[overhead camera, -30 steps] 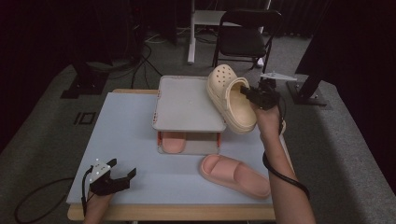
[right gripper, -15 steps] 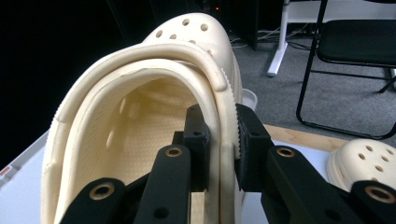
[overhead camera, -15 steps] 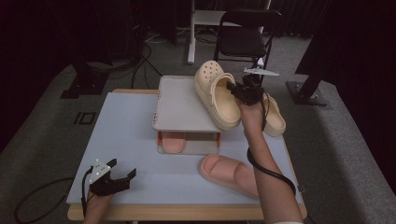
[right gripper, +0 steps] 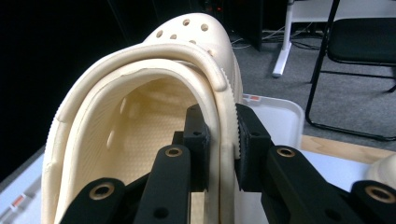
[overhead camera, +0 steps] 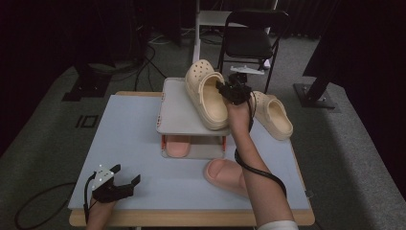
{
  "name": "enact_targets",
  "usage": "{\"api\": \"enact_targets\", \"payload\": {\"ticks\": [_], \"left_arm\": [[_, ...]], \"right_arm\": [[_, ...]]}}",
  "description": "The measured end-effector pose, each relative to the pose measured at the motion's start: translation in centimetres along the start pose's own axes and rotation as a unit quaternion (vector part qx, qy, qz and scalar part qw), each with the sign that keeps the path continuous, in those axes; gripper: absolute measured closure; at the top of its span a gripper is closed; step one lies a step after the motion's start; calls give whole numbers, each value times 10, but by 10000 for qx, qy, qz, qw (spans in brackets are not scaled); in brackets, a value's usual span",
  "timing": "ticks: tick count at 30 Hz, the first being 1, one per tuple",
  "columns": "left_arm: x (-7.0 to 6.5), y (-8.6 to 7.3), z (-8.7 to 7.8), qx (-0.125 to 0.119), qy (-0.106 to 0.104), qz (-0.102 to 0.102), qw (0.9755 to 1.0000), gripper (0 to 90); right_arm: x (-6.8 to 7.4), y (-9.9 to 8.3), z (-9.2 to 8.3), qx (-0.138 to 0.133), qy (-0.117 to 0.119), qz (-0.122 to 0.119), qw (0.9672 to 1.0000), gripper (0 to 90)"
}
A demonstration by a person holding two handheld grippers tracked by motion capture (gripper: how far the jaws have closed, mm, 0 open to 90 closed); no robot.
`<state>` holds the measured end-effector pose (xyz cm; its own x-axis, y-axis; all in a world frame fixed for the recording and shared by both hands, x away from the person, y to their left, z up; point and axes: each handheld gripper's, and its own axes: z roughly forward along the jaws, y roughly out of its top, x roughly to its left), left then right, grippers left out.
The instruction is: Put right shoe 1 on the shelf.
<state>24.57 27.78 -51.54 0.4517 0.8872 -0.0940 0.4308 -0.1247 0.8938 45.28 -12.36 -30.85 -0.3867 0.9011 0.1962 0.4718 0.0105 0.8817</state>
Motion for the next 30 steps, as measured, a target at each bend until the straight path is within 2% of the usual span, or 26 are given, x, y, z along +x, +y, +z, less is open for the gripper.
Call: {"api": "enact_targets", "payload": {"ticks": [12,14,16,20,30], "left_arm": [[0,1,-2,-48,-15,1,10000,79],[0,1,-1,-46,-20,-15,10000,79],[0,2,-2,-42,-22,-7,10000,79],[1,2,-2,-59,-28,-6,10000,79],[3,2,-4,-101,-41,-52,9999,79]], "right_arm": [[27,-3,22,101,-34,-26,9999,770],[33,-3,28,115,-40,32,9999,769],[33,-3,28,115,-40,32,9999,769],[43,-4,37,148,-89,146,9997,769],[54,-6,50,281,-161,177,9993,766]]}}
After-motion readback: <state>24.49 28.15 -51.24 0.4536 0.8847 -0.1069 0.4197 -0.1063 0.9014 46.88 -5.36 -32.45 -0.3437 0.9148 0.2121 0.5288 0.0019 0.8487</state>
